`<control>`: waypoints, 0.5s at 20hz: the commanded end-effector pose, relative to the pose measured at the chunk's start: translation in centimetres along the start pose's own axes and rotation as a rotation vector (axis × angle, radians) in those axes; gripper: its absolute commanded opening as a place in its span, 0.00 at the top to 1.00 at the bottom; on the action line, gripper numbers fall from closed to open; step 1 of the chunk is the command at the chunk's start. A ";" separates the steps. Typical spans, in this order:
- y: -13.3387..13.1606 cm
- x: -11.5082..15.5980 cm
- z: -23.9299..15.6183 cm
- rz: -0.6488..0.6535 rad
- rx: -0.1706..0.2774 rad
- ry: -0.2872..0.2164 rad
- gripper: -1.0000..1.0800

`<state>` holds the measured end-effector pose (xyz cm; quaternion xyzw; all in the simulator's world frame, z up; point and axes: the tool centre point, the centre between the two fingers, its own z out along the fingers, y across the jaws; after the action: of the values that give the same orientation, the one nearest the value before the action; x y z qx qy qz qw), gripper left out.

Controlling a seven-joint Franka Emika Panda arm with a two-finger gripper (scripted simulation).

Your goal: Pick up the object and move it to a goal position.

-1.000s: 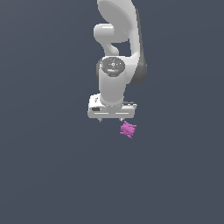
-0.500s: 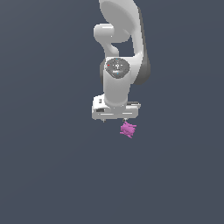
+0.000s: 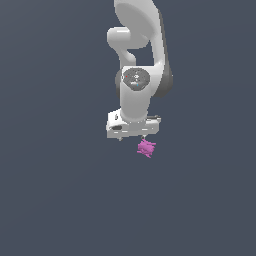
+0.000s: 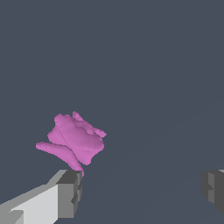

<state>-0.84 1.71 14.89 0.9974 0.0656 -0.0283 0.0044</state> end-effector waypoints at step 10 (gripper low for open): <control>-2.1 0.1 1.5 -0.282 -0.007 0.014 0.04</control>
<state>-1.03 3.40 13.61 0.9831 0.1816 -0.0228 0.0038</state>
